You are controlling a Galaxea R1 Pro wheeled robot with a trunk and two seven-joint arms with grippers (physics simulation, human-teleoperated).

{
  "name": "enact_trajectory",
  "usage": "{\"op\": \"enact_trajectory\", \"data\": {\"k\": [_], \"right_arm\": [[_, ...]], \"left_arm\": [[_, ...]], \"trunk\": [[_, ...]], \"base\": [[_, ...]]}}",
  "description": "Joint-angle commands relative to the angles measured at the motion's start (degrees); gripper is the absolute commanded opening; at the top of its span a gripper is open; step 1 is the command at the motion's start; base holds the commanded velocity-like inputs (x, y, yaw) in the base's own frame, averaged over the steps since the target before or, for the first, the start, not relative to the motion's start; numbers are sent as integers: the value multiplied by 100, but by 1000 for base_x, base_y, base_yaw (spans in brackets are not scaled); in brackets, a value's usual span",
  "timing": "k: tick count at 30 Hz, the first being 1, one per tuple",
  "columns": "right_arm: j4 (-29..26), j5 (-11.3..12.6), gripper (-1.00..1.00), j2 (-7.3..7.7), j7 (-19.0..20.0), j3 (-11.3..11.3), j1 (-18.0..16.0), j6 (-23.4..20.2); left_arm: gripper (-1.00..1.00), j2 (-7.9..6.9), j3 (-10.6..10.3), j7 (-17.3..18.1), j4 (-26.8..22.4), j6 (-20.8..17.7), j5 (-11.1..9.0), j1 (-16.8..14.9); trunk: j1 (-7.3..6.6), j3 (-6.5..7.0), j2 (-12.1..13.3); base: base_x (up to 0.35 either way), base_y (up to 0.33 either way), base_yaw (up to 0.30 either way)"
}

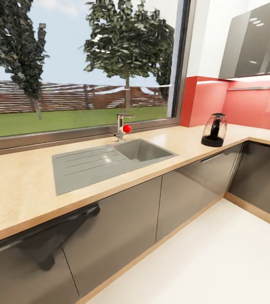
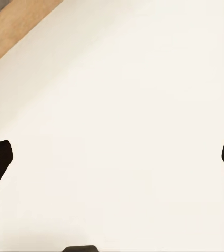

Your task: Set up a coffee station on the kitchen countertop: keep the coffee maker on the countertop, move the bottle of coffee from the kitchen shelf to the counter next to the coffee maker, place a paper coffee filter on top of the coffee maker, put the saucer next to the coffee maker with the coffee cup on the saucer, and place the electric kettle next to the coffee maker.

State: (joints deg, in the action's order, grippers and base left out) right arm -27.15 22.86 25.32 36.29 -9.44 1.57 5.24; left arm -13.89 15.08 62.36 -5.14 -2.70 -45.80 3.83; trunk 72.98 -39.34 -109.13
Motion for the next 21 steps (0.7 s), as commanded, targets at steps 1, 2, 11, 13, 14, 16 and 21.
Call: {"op": "enact_trajectory", "data": {"k": [1,2,11,13,14,16,21], "right_arm": [[-1,33,100,0,24,-4,1,-5],[-1,33,100,0,23,-5,1,-4],[-1,34,100,0,11,-4,1,-4],[-1,34,100,0,10,-5,1,-5],[-1,34,100,0,10,-5,1,-5],[-1,34,100,0,10,-3,1,-5],[-1,34,100,0,10,-4,1,-5]], "left_arm": [[100,1,39,15,-12,-29,28,3],[100,1,39,15,-10,-29,28,3],[100,1,40,13,-10,-29,28,3],[100,1,39,13,-11,-29,28,3],[100,1,39,13,-12,-29,28,3],[100,1,39,13,-11,-29,28,3],[100,1,39,13,-10,-29,28,3]], "trunk": [[3,-3,-2],[3,-3,-2],[3,-3,-2],[3,-3,-2],[3,-3,-2],[3,-3,-2],[3,-3,-2]], "base": [[255,-227,-4],[255,-227,-3],[253,-227,-26],[249,-227,-183],[249,-227,-211],[249,-227,-230],[249,-227,-262]]}}
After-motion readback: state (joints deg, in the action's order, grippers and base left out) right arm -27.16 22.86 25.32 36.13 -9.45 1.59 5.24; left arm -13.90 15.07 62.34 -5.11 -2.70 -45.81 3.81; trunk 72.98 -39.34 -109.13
